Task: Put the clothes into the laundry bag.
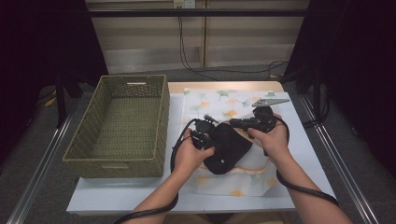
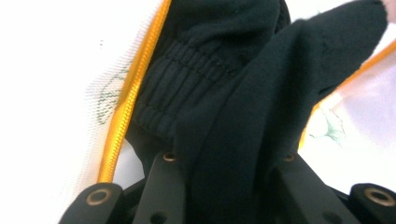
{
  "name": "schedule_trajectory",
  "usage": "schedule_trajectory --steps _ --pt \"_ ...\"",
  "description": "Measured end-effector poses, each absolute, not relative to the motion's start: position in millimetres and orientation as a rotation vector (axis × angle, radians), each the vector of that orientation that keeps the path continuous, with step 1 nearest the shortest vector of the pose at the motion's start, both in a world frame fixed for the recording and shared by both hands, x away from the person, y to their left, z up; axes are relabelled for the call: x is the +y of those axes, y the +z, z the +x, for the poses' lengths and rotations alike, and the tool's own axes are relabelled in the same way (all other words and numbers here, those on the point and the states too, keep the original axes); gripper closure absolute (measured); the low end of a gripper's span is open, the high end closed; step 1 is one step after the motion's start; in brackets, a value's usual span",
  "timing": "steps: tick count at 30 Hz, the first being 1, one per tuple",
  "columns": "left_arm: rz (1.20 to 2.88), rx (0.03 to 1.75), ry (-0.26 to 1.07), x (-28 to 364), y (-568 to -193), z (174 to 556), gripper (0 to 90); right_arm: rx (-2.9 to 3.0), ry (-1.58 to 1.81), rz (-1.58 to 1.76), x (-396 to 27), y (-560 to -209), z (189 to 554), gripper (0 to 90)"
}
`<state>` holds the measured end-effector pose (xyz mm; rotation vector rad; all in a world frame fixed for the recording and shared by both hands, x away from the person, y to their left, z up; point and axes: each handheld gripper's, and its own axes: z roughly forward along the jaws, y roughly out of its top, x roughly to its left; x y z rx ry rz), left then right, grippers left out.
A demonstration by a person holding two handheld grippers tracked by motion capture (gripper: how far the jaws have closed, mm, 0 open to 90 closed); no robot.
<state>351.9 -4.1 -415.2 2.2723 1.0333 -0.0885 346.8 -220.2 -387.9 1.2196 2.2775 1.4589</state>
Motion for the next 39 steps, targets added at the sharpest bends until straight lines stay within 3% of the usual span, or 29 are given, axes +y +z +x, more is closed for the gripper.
schedule_trajectory --steps 9,25,28,39 --pt "2.227 1.073 -0.019 -1.7 -415.6 357.3 76.3 2.275 1.459 1.222 -221.7 -388.4 346.8 90.0" --pt "2.226 1.064 -0.047 -6.1 -421.9 355.7 74.4 2.282 1.463 1.218 -219.5 -388.9 346.1 90.0" --pt "2.254 1.018 -0.031 -5.8 -421.3 355.2 67.6 2.280 1.459 1.222 -220.6 -389.1 346.2 90.0" --pt "2.333 0.944 -0.004 2.1 -422.7 355.5 20.7 2.278 1.455 1.235 -221.8 -392.9 346.6 90.0"
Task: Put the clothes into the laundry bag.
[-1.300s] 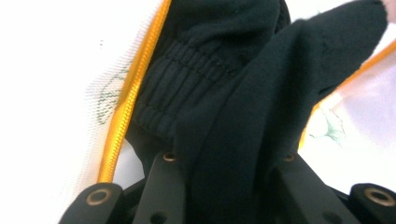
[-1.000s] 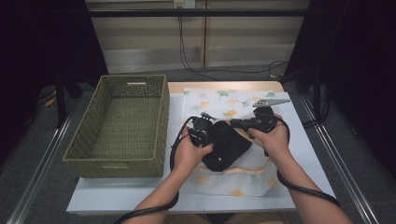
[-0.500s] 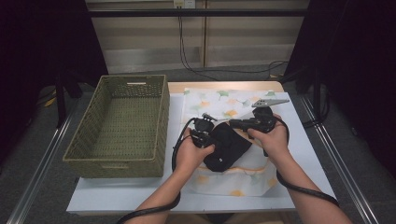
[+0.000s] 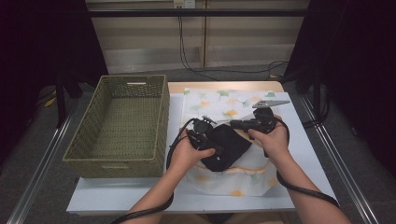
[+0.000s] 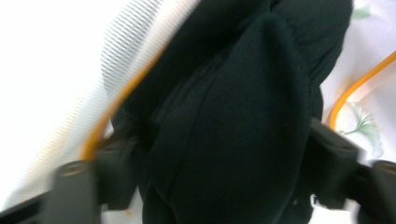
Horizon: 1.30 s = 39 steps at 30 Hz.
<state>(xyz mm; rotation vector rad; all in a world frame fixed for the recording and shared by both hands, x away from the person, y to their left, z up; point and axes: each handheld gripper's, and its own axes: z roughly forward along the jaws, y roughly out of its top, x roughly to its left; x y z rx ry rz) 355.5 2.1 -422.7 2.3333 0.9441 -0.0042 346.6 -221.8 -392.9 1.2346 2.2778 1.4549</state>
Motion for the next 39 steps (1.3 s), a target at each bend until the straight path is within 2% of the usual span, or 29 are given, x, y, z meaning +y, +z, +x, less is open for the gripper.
schedule_trajectory --steps 8,13,20,27,30,31,36,39 --pt "2.314 0.967 0.024 11 -421 356 16.9 2.284 1.445 1.226 -220 -392 347 90.0" --pt "2.359 0.960 -0.046 9 -429 353 13.5 2.282 1.447 1.235 -219 -393 347 90.0" --pt "2.353 0.958 -0.129 3 -440 353 14.7 2.284 1.442 1.233 -219 -392 347 90.0" --pt "2.377 0.972 -0.118 -5 -444 350 18.4 2.285 1.442 1.236 -220 -392 347 90.0" --pt "2.404 0.996 -0.082 -10 -447 346 28.9 2.283 1.449 1.234 -220 -394 347 90.0" --pt "2.407 0.996 -0.079 -11 -447 345 39.4 2.281 1.448 1.236 -221 -395 347 90.0" --pt "2.422 1.040 -0.144 -12 -444 345 62.6 2.283 1.445 1.241 -222 -395 347 90.0" --pt "2.399 1.055 -0.161 -10 -443 346 69.6 2.281 1.450 1.241 -223 -394 347 90.0"
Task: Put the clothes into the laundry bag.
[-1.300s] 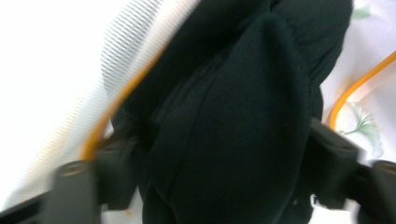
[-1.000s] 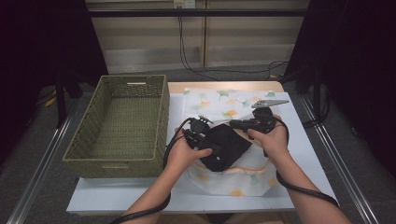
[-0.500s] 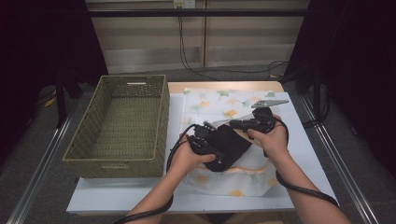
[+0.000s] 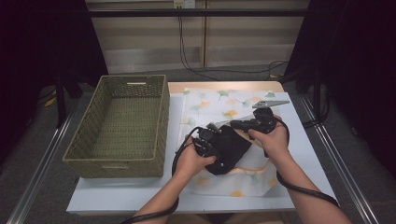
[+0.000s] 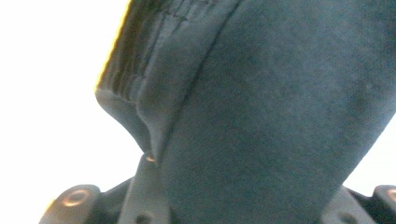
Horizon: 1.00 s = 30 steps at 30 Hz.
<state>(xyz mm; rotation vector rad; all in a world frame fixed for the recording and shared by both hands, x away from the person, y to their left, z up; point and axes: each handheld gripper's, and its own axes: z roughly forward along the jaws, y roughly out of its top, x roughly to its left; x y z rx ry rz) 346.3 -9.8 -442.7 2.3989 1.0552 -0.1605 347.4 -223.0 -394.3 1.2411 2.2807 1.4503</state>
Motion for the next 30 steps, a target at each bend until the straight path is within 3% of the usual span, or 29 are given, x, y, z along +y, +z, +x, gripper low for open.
schedule_trajectory --steps 4,12,30 --pt "2.326 1.074 -0.185 -4 -442 348 72.4 2.277 1.456 1.246 -224 -394 347 90.0" --pt "2.231 1.100 -0.105 -5 -432 350 73.3 2.275 1.459 1.242 -225 -394 346 90.0" --pt "2.190 1.152 -0.075 -13 -435 357 73.4 2.277 1.475 1.221 -226 -391 344 90.0"
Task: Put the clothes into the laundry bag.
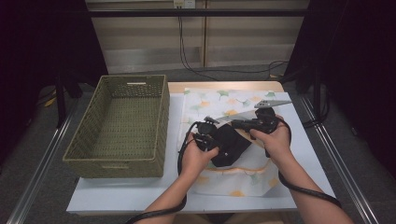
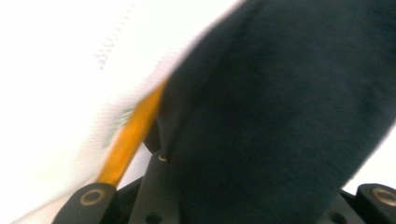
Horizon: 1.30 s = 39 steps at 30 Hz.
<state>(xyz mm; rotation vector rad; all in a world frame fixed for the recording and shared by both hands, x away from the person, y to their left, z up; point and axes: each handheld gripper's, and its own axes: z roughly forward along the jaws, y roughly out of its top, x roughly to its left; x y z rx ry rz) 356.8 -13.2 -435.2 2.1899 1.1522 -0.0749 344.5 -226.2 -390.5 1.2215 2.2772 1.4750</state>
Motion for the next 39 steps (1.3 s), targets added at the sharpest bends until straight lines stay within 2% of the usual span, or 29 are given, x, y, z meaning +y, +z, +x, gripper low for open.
schedule_trajectory --steps 11,21,32,39 --pt "2.118 1.237 0.057 2 -433 369 73.5 2.272 1.481 1.226 -227 -389 343 90.0" --pt "2.140 1.182 -0.019 -9 -441 363 70.0 2.287 1.479 1.223 -224 -391 345 90.0" --pt "2.047 1.213 0.052 -7 -440 366 68.4 2.287 1.479 1.224 -224 -392 345 90.0" --pt "2.094 1.177 0.023 -5 -443 366 55.4 2.300 1.464 1.228 -223 -395 344 90.0"
